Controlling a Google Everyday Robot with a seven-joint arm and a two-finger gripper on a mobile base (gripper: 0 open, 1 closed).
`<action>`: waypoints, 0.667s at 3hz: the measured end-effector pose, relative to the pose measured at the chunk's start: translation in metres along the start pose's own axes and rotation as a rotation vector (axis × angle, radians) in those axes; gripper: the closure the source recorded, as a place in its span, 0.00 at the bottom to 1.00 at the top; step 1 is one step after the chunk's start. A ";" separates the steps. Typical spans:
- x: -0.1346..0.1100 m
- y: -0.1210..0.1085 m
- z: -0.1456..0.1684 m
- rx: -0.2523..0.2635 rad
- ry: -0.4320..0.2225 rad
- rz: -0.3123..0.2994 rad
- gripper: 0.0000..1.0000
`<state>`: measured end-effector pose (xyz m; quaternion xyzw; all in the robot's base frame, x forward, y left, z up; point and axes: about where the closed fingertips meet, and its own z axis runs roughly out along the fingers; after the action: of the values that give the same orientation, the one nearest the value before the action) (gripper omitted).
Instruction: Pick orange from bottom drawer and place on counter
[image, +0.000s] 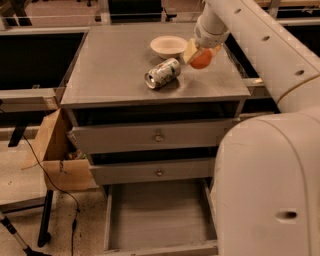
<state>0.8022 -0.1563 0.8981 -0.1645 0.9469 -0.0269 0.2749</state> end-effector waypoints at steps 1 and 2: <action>0.008 -0.009 0.026 -0.008 0.059 0.096 0.97; 0.011 -0.008 0.040 -0.024 0.089 0.123 0.75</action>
Offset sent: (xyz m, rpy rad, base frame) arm 0.0338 -0.0174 -0.0374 0.0804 0.1321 -0.1307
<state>0.8172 -0.1662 0.8596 -0.1082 0.9667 -0.0059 0.2318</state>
